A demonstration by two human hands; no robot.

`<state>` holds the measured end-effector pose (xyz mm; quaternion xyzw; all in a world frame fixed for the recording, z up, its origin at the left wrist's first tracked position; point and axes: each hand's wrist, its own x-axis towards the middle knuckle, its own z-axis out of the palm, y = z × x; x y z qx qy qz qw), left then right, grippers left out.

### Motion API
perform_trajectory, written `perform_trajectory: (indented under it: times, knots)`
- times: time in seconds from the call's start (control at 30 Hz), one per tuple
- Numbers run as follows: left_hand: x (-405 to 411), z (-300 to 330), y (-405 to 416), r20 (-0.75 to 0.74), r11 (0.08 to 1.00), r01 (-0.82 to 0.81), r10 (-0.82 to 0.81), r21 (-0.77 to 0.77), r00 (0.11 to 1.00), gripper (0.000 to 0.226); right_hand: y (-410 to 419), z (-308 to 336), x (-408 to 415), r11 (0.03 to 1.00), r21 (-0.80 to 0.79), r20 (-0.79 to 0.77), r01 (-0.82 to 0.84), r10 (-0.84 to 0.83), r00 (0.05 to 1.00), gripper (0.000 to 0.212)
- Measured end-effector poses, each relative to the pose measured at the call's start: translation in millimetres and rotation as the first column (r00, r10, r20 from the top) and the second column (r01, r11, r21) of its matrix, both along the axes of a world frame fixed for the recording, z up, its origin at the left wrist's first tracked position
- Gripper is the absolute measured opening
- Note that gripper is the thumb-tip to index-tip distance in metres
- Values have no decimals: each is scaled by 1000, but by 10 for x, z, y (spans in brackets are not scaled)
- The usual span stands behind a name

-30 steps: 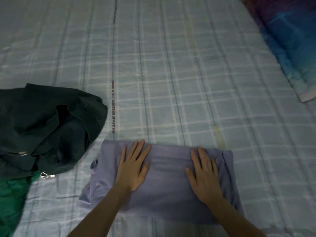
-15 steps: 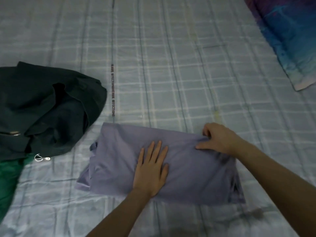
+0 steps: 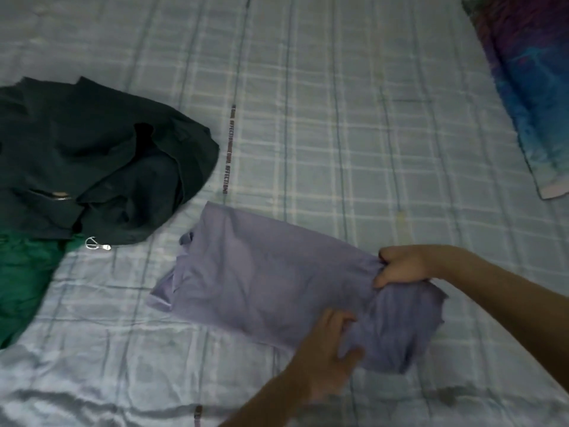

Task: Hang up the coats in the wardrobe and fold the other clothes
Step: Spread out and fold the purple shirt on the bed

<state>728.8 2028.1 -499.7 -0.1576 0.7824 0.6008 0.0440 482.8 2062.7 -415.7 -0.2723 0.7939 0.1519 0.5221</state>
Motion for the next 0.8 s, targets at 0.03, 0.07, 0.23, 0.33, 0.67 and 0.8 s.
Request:
perform_trajectory:
  times: [0.03, 0.07, 0.23, 0.33, 0.67, 0.8]
  knots:
    - [-18, 108, 104, 67, 969, -111, 98, 221, 993, 40, -80, 107, 62, 999, -1, 27, 33, -33, 999, 35]
    - [-74, 224, 153, 126, 900, -217, 183, 378, 975, 47, -178, 209, 134, 995, -16, 64, 96, -95, 993, 34]
    - [-151, 738, -281, 300, 486, -475, 396, 734, 868, 73, -861, 532, 449, 888, -65, 315, 455, -415, 854, 38]
    - [118, 788, -1014, 483, 268, -599, 391, 754, 783, 76, -1330, 513, 729, 665, -49, 510, 745, -624, 592, 22]
    - [762, 458, -2315, 630, 396, -783, 466, 479, 621, 57, -1443, -168, 1286, 328, -497, 411, 804, -727, 550, 19]
    - [777, 213, -2108, 356, 663, -747, 710, -45, 608, 39, -1151, -299, 1277, 708, -636, -8, 307, -403, 915, 23]
